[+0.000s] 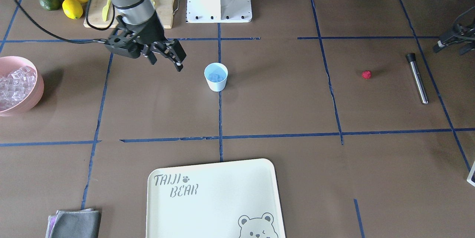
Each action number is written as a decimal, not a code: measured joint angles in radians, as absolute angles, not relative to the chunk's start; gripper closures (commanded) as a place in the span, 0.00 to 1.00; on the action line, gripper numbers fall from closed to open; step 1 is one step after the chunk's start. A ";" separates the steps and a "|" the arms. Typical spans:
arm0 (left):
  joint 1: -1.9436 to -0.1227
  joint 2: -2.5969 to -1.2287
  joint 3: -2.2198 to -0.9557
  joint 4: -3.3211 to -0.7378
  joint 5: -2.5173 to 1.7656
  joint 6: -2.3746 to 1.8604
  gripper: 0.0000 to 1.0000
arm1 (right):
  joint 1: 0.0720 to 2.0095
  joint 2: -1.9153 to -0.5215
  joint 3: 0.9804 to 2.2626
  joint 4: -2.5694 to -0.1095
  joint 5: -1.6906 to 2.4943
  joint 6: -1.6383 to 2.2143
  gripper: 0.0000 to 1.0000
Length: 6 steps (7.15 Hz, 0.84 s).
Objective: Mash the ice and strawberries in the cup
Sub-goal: 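Withdraw the right gripper from the cup while the left arm reaches for the strawberry, then grasp the red strawberry with the left gripper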
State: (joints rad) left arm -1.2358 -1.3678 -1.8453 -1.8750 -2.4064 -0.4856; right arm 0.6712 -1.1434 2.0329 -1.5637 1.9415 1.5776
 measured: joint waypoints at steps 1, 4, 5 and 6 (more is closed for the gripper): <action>-1.101 -1.378 -1.839 -1.979 -2.321 -0.657 0.01 | 0.732 -1.194 2.074 -1.592 1.997 1.482 0.01; -0.865 -1.452 -1.786 -2.082 -2.164 -0.890 0.00 | 0.837 -1.290 2.104 -1.605 2.095 1.290 0.01; -0.847 -1.469 -1.773 -2.090 -2.157 -0.912 0.00 | 0.844 -1.298 2.103 -1.604 2.103 1.274 0.01; -0.839 -1.477 -1.764 -2.092 -2.154 -0.925 0.00 | 0.846 -1.300 2.102 -1.603 2.106 1.268 0.01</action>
State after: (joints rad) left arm -0.8385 -1.4766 -1.7643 -2.0922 -2.1541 -0.9247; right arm 0.8458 -1.2999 2.1022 -1.6034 2.1063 1.2682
